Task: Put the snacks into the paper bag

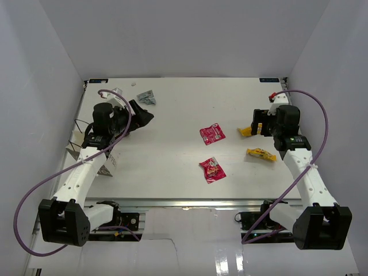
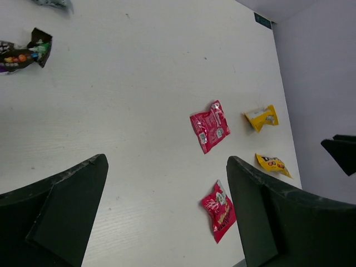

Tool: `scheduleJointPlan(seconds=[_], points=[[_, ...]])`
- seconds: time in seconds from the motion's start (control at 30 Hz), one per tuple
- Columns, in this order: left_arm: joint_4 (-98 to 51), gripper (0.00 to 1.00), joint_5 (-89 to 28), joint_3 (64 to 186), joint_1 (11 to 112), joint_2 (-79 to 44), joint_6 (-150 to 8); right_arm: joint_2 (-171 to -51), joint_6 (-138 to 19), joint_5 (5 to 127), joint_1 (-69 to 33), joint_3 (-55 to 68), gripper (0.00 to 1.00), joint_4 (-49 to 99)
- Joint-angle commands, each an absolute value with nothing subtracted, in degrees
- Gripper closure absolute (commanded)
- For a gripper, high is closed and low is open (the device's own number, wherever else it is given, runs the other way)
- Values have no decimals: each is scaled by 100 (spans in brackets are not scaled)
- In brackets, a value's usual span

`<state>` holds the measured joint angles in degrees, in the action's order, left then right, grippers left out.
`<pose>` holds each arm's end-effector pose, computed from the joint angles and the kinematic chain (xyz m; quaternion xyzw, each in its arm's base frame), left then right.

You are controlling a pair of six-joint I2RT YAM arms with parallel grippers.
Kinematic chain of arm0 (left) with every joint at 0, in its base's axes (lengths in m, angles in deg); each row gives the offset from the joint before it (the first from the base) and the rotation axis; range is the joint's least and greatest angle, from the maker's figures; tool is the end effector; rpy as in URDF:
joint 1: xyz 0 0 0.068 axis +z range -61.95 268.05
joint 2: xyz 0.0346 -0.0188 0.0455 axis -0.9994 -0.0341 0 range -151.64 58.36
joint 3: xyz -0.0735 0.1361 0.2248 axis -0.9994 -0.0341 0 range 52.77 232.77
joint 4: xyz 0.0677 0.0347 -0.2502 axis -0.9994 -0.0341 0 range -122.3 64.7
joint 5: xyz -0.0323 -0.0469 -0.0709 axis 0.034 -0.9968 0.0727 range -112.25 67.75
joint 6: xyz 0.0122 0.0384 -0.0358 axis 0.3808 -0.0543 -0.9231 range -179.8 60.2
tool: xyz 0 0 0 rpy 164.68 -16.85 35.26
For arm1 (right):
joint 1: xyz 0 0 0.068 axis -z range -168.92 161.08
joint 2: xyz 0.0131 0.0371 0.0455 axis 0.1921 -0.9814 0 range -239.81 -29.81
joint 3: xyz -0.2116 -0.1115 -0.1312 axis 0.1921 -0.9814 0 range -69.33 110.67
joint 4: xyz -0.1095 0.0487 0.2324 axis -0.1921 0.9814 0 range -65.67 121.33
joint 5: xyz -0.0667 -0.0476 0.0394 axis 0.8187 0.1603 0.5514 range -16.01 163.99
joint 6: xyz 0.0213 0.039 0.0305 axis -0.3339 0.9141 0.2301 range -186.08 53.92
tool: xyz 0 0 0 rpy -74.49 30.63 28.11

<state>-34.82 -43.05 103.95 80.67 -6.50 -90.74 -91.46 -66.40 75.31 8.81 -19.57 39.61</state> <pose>0.2550 -0.0456 0.3106 -0.0704 0.8241 -0.3200 0.4620 0.2441 0.0089 0.3040 -0.0132 0.8533 -0.0010 0.5212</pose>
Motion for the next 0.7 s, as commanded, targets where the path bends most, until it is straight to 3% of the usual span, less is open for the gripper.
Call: scheduleJointPlan(seconds=[0.0, 0.1, 0.27, 0.67], points=[[-3619, 2, -3058, 10568, 8014, -615, -9889, -9133, -7458, 6560, 870, -1844, 10, 3786], [-4267, 2, -1809, 10568, 8005, -641, -11010, -9177, -8715, 5514, 722, -1730, 10, 4233], [-4560, 2, -1092, 10621, 8005, -957, -12367, -9396, -10304, 4360, 589, -1397, 10, 5112], [-6185, 11, -547, 12588, 8014, -3795, -14469, -9942, -10036, 3822, 598, -1396, 10, 4999]])
